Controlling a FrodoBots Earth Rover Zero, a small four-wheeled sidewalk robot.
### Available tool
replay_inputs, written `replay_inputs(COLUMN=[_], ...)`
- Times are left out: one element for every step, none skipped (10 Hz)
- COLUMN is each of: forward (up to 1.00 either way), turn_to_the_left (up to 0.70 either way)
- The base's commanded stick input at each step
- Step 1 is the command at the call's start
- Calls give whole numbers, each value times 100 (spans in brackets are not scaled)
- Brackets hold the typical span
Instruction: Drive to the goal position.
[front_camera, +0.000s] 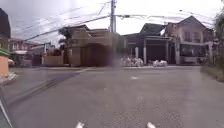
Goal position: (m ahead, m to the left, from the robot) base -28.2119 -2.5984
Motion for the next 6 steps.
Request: replay_inputs(forward=[0, 0, 0, 0, 0, 0], turn_to_the_left=[85, 74, 46, 0, 0, 0])
